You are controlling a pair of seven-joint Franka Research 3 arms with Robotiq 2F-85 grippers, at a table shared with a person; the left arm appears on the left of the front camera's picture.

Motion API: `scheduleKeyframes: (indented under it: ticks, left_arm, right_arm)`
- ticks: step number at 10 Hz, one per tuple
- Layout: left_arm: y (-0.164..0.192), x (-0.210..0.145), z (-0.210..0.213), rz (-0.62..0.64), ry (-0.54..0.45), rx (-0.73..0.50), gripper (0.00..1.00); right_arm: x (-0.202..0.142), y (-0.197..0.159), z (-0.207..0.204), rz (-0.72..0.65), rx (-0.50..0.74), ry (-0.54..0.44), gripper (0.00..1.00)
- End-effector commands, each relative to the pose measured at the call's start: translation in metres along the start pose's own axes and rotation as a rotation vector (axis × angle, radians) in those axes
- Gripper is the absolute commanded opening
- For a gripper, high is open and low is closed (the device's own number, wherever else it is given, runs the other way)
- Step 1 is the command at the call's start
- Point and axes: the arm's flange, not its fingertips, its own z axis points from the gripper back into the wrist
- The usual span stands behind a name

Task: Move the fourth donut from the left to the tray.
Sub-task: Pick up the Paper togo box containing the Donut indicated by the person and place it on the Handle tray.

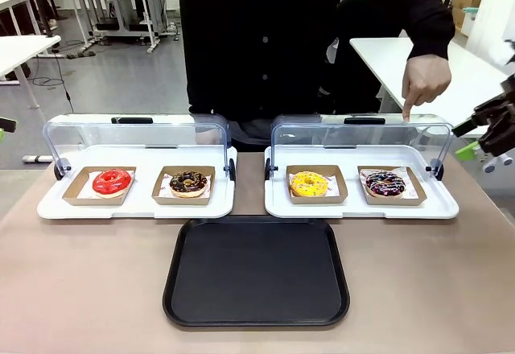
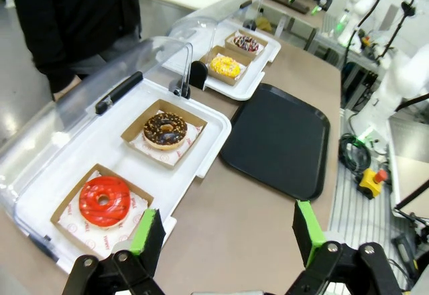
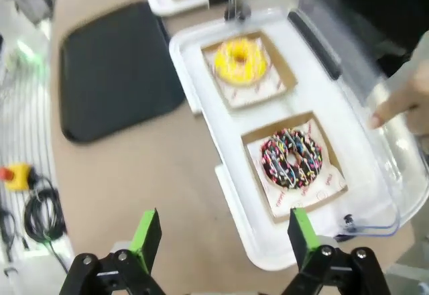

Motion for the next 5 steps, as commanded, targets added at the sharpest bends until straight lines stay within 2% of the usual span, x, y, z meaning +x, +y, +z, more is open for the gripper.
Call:
scheduleKeyframes:
  ticks: [1, 3, 5]
  left_arm:
    - [0.0, 0.002, 0.002, -0.013, -0.021, -0.006, 1.0]
    - [0.0, 0.002, 0.002, -0.013, -0.021, -0.006, 1.0]
    - [0.0, 0.002, 0.002, -0.013, -0.021, -0.006, 1.0]
  right_arm:
    - [0.001, 0.005, -0.024, 0.121, -0.057, 0.13, 1.0]
    - [0.007, 0.003, -0.056, 0.231, -0.086, 0.27, 1.0]
    - [0.006, 0.002, -0.079, 0.287, -0.093, 0.357, 1.0]
